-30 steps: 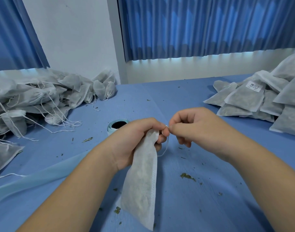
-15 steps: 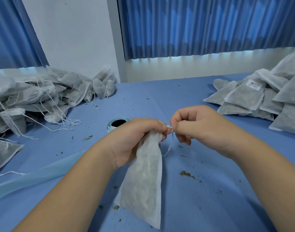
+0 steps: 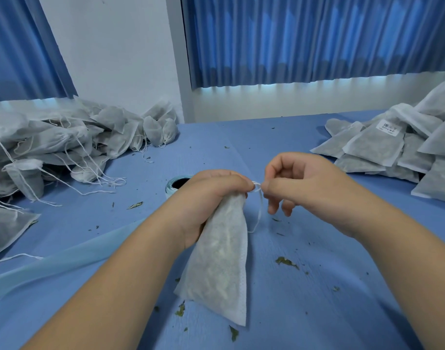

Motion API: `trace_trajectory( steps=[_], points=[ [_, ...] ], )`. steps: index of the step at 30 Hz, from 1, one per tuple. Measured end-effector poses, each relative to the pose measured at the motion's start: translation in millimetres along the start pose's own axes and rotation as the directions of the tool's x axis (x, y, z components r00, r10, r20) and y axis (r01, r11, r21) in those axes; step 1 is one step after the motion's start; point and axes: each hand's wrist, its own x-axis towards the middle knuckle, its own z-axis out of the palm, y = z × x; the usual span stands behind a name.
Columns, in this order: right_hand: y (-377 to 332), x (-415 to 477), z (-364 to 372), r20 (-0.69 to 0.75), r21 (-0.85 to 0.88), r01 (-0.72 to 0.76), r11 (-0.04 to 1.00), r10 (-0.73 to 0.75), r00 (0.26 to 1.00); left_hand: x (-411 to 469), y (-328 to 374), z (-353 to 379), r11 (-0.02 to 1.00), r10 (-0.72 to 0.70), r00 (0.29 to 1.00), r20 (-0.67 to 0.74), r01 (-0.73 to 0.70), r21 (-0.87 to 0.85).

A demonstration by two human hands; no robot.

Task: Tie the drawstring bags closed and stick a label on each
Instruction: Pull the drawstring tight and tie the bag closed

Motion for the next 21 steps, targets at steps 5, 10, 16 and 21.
trace_trajectory(
  steps=[5,10,16,21],
  points=[
    [0.5,2.1,5.7,-0.050,-0.008,0.009,1.000,-0.010,0.999,-0.2,0.0,1.6,1.000,0.011,1.000,-0.022,-0.011,-0.008],
    [0.3,1.1,6.8,-0.077,0.008,0.018,1.000,-0.018,0.997,-1.0,0.4,3.2,1.000,0.006,0.999,-0.034,-0.006,-0.003],
    [0.7,2.5,6.0,-0.100,0.003,0.015,1.000,-0.015,0.995,-1.3,0.4,4.3,1.000,0.003,0.999,-0.051,-0.002,0.026],
    [3.6,1.6,8.4,-0.141,-0.163,0.000,0.987,-0.023,0.990,-2.0,-1.7,9.0,0.985,0.045,0.991,-0.122,-0.023,0.172]
  ],
)
